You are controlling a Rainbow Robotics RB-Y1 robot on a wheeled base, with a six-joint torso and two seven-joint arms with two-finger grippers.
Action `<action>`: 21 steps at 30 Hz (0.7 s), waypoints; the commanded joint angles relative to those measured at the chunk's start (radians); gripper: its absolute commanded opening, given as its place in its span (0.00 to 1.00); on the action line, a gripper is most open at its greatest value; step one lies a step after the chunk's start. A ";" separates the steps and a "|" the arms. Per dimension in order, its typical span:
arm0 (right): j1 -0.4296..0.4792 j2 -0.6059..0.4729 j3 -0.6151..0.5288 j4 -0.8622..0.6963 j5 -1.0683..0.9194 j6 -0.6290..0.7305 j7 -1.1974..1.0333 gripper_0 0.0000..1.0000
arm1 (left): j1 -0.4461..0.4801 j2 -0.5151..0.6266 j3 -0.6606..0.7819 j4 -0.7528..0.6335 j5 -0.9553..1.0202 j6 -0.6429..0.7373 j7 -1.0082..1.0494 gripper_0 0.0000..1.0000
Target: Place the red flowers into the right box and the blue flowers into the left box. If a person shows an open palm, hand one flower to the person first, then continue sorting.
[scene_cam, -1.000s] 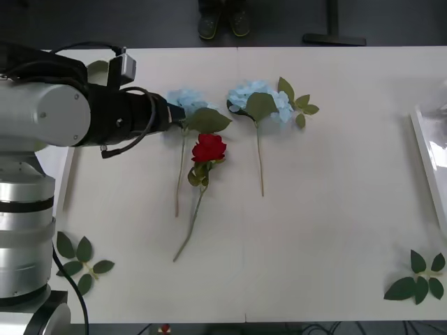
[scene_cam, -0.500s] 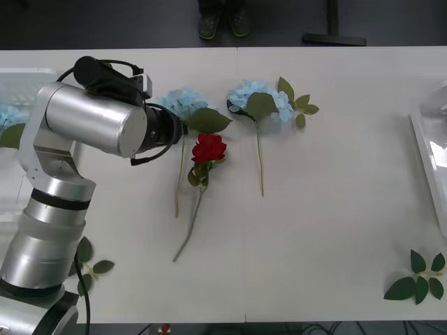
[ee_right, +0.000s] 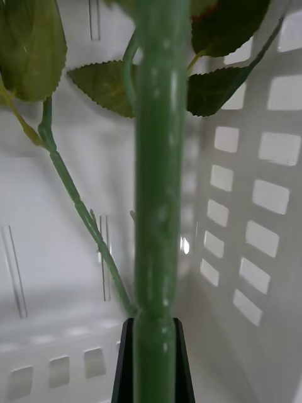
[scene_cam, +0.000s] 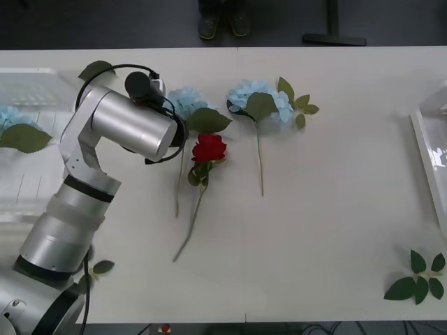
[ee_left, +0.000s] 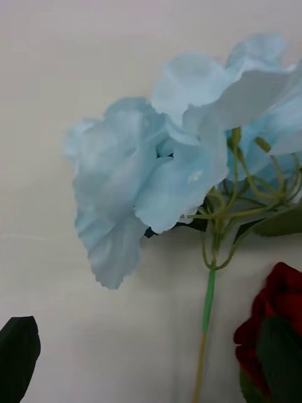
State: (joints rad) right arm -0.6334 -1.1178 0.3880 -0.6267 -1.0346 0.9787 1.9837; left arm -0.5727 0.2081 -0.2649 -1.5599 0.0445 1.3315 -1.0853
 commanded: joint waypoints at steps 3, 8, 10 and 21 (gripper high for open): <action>-0.022 0.019 -0.026 0.012 0.031 -0.008 0.026 0.00 | -0.076 0.017 -0.082 0.075 -0.022 -0.006 0.070 1.00; -0.023 0.019 -0.026 0.012 0.022 0.008 0.034 0.46 | -0.127 0.017 -0.165 0.153 -0.022 -0.020 0.173 1.00; -0.025 0.019 -0.026 0.008 0.016 0.009 0.037 0.82 | -0.142 0.016 -0.183 0.179 -0.022 -0.029 0.191 1.00; -0.061 0.007 -0.034 0.005 -0.001 0.097 0.043 0.91 | -0.182 0.016 -0.224 0.251 -0.011 -0.037 0.183 1.00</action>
State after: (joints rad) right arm -0.6550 -1.0828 0.3594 -0.6179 -1.0219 1.0509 1.9837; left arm -0.7287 0.2085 -0.4969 -1.2988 0.0289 1.2951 -0.8812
